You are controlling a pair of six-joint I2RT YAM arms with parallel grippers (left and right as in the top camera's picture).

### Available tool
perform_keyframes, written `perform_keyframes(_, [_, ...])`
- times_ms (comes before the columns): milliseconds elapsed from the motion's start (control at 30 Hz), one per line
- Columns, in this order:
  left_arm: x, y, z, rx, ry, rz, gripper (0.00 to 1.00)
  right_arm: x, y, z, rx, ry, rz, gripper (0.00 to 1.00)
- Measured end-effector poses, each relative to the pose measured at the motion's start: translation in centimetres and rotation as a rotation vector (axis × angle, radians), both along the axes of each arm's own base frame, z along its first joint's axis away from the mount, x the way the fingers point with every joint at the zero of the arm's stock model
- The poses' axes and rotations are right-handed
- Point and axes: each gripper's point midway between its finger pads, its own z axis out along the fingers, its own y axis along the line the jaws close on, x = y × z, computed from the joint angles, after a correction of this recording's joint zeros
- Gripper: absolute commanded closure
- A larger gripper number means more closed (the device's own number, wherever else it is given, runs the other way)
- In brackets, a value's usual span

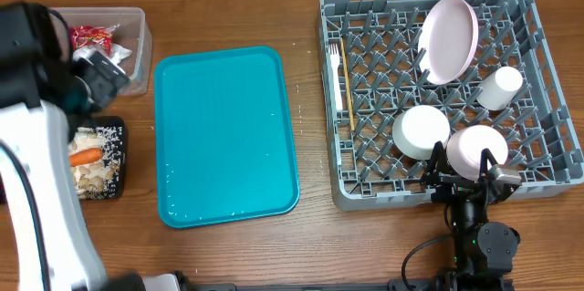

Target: Sort waste into correct bins and load items into the dishwasher rack

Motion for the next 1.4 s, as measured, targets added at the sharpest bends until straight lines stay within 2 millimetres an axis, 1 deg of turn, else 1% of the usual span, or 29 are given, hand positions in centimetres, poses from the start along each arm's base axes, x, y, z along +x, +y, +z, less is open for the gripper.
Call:
perform_keyframes(100, [-2.8,-3.4,0.1,0.003,-0.019,-0.091,0.00,0.0,0.0,0.0,0.000,0.000,-0.001,0.00])
perform_keyframes(167, [-4.9,-5.4,-0.8,-0.002,-0.015,-0.153,0.00,0.0,-0.1,0.0,0.000,0.001,-0.003,0.00])
perform_keyframes(233, [-7.1,-6.5,-2.0,-0.003,-0.005,-0.190,0.00,0.0,-0.1,0.0,0.000,0.001,-0.005,0.00])
perform_keyframes(300, [-9.0,-6.8,-3.2,0.000,0.011,-0.199,0.00,0.0,-0.1,0.0,0.000,0.000,-0.006,0.00])
perform_keyframes(367, [-10.7,-6.5,-4.5,0.017,0.020,-0.194,0.00,0.0,-0.1,0.0,0.000,0.000,-0.005,0.00])
perform_keyframes(433, [-11.5,-6.2,-5.2,0.045,-0.022,-0.188,0.00,0.0,-0.1,0.0,0.000,0.001,-0.006,0.00])
perform_keyframes(500, [-10.9,-6.0,-5.1,0.072,-0.127,-0.187,0.00,0.0,-0.1,0.0,0.000,0.000,-0.006,0.00])
perform_keyframes(567, [-9.9,-6.1,-4.3,0.093,-0.257,-0.197,0.00,0.0,-0.1,0.0,0.000,0.000,-0.005,0.00])
perform_keyframes(667, [-8.5,-6.8,-3.0,0.112,-0.465,-0.245,0.00,0.0,-0.1,0.0,0.000,0.000,-0.005,0.00])
perform_keyframes(767, [-7.5,-7.8,-2.2,0.126,-0.654,-0.313,0.00,0.0,-0.1,0.0,0.000,0.000,-0.005,0.00])
perform_keyframes(800, [-7.4,-8.1,-2.3,0.131,-0.704,-0.327,0.00,0.0,-0.1,0.0,0.000,0.000,-0.006,0.00])
perform_keyframes(933, [-7.5,-8.8,-4.0,0.150,-0.835,-0.368,0.00,0.0,-0.1,0.0,0.000,0.000,-0.006,0.00])
perform_keyframes(1033, [-7.6,-9.0,-5.4,0.165,-0.910,-0.379,0.00,0.0,-0.1,0.0,0.000,0.000,-0.005,0.00])
perform_keyframes(1133, [-7.5,-9.0,-6.3,0.179,-0.964,-0.381,0.00,0.0,-0.1,0.0,0.000,0.000,-0.006,0.00])
perform_keyframes(1233, [-7.4,-9.1,-7.0,0.197,-1.004,-0.391,0.00,0.0,-0.1,0.0,0.000,0.000,-0.006,0.00])
perform_keyframes(1400, [-7.0,-9.3,-7.3,0.258,-1.068,-0.434,0.00,0.0,-0.1,0.0,0.000,0.000,-0.005,0.00])
